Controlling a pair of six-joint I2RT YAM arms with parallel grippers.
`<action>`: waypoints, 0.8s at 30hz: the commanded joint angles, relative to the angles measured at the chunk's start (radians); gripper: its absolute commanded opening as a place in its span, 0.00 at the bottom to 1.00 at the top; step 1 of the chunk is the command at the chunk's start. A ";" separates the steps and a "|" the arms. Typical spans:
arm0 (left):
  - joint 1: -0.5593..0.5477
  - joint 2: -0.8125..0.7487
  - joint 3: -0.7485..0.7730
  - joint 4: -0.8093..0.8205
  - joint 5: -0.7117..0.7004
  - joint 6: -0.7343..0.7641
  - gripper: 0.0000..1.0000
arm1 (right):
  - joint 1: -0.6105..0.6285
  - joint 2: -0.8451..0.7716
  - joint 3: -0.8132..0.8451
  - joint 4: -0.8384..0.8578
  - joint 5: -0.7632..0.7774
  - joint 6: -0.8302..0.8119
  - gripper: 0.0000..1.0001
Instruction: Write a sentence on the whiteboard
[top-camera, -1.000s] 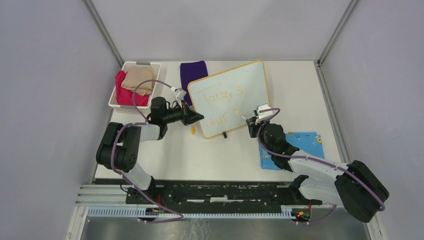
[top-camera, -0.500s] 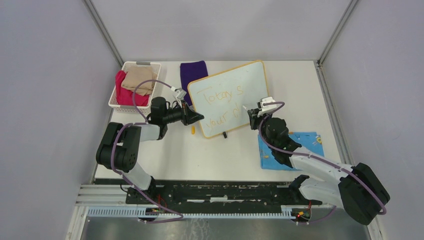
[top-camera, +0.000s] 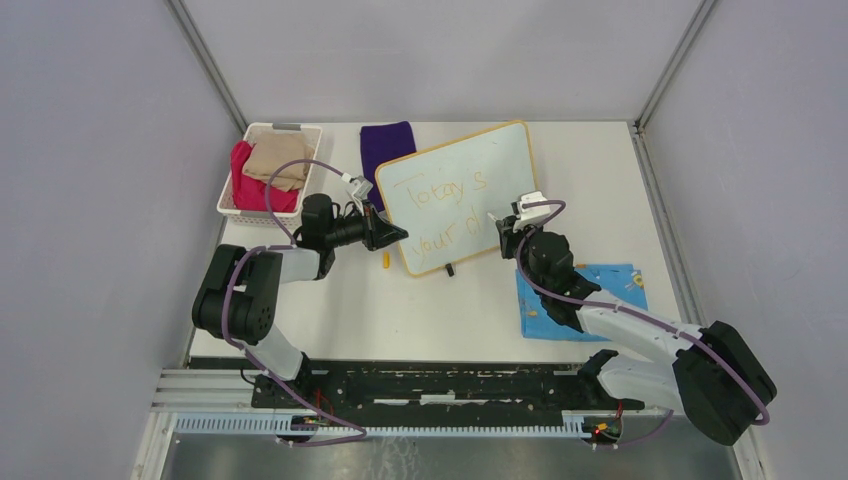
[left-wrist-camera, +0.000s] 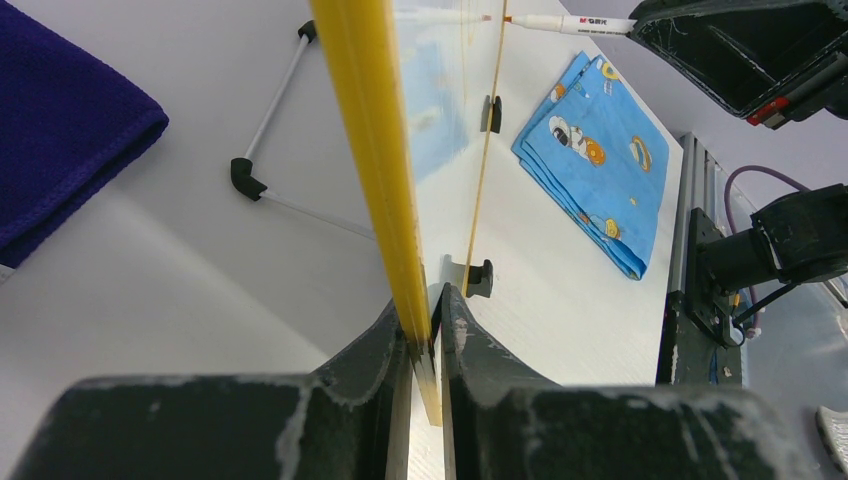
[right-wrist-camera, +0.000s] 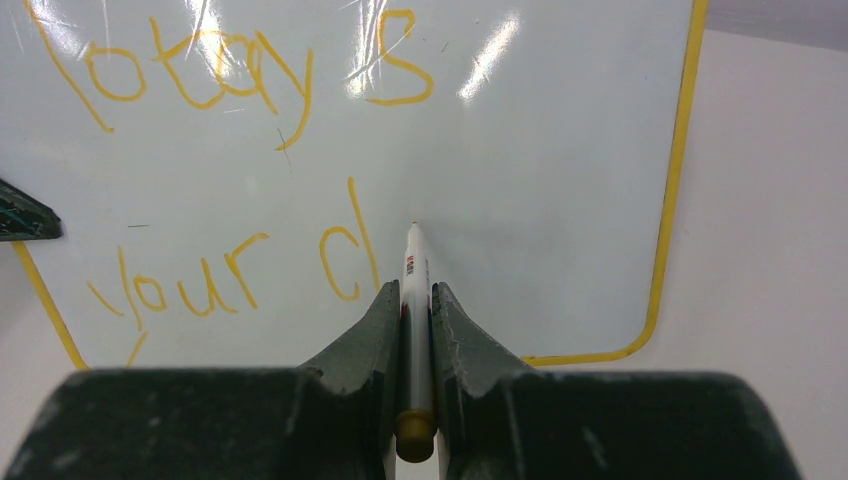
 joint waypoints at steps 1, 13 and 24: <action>-0.019 0.037 -0.008 -0.114 -0.103 0.120 0.02 | -0.003 -0.011 0.005 0.036 0.007 0.004 0.00; -0.019 0.038 -0.008 -0.113 -0.103 0.122 0.02 | -0.003 0.051 0.065 0.048 0.019 -0.027 0.00; -0.020 0.039 -0.008 -0.113 -0.104 0.121 0.02 | -0.003 0.044 0.038 0.065 -0.038 -0.017 0.00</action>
